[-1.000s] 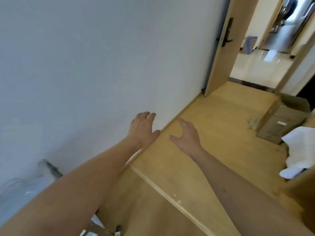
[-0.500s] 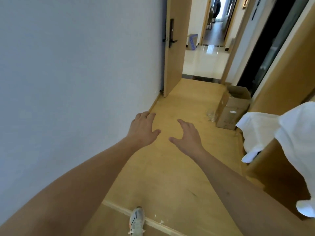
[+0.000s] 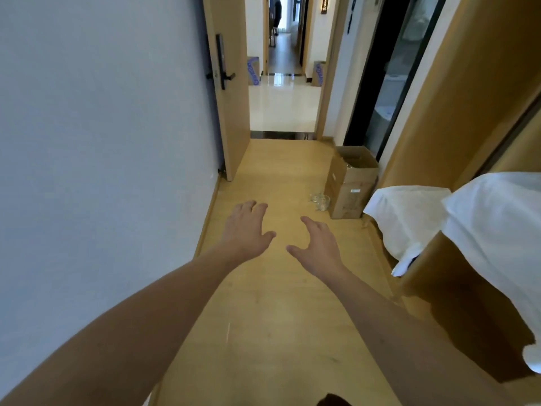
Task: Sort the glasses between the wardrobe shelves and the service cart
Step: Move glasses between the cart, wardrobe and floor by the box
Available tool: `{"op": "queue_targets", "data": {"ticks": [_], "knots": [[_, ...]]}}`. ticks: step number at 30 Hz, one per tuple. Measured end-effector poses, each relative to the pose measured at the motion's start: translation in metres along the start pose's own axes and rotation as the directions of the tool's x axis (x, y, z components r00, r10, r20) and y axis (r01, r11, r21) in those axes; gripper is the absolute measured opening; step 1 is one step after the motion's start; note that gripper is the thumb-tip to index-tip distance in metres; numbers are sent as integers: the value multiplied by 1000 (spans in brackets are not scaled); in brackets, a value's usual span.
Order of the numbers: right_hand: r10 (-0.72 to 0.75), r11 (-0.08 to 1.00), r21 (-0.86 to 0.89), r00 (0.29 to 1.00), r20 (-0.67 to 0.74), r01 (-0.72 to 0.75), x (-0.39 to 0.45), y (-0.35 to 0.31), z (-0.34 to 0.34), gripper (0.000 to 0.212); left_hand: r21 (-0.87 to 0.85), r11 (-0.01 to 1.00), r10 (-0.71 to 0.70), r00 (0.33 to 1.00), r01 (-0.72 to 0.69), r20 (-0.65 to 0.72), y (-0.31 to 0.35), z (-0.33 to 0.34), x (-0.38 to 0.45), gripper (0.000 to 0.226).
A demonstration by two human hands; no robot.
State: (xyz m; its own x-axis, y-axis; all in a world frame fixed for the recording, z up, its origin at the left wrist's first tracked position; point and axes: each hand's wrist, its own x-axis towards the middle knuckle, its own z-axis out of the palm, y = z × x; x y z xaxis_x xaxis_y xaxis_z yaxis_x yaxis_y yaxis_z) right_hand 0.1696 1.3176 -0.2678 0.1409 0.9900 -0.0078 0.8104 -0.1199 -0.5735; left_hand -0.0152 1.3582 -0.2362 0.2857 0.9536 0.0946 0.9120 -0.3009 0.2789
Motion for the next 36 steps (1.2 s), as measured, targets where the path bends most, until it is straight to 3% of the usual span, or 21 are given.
{"op": "queue_targets", "data": {"ticks": [10, 24, 36], "knots": [[106, 994, 30, 994, -15, -105, 110, 8, 23, 79, -59, 998, 26, 996, -21, 83, -33, 24, 116, 73], [142, 989, 35, 990, 16, -143, 363, 44, 9, 79, -32, 999, 14, 992, -11, 122, -32, 47, 363, 71], [247, 966, 62, 967, 55, -250, 520, 81, 20, 77, -46, 997, 61, 980, -53, 192, -45, 94, 543, 71]]}}
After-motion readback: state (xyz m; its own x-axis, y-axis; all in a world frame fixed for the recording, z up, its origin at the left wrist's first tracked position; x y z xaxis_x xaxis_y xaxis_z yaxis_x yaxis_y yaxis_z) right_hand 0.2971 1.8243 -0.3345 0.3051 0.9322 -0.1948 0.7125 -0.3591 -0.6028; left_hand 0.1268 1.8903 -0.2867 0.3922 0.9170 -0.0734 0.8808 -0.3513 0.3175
